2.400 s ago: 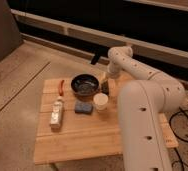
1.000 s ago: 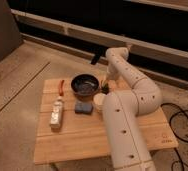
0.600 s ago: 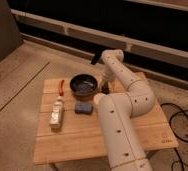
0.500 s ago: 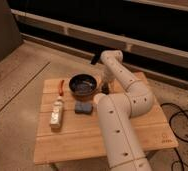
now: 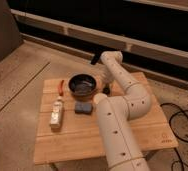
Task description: Place the eraser on the white sponge
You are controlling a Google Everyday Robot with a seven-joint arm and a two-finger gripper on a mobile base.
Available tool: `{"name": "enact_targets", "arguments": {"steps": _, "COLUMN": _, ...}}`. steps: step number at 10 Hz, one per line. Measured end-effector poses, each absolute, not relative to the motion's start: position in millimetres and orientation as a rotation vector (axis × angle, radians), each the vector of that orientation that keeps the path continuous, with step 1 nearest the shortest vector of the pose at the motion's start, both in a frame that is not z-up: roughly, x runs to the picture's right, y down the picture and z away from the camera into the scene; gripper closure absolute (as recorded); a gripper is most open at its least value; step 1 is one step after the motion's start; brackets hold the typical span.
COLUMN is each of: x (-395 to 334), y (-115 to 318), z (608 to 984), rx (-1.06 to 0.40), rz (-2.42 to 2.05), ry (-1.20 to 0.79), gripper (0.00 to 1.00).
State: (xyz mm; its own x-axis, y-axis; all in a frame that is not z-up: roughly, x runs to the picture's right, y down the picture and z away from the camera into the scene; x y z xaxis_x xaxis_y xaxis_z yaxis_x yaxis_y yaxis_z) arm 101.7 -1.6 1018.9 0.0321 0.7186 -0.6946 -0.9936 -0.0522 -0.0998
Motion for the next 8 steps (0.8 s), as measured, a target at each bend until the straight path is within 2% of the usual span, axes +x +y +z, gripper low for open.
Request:
{"name": "enact_targets", "arguments": {"steps": 2, "x": 106.0, "y": -70.9, "z": 995.4, "rx": -0.574, "rz": 1.458, "ry": 0.383, "gripper": 1.0}}
{"name": "enact_targets", "arguments": {"steps": 4, "x": 113.9, "y": -114.6, "z": 971.8, "rx": -0.513, "rz": 1.45, "ry": 0.283, "gripper": 1.0}}
{"name": "enact_targets", "arguments": {"steps": 6, "x": 127.7, "y": -141.2, "z": 949.2, "rx": -0.475, "rz": 1.479, "ry": 0.203, "gripper": 1.0}}
{"name": "enact_targets", "arguments": {"steps": 8, "x": 128.4, "y": -144.5, "z": 927.9, "rx": -0.48, "rz": 1.486, "ry": 0.153, "gripper": 1.0}}
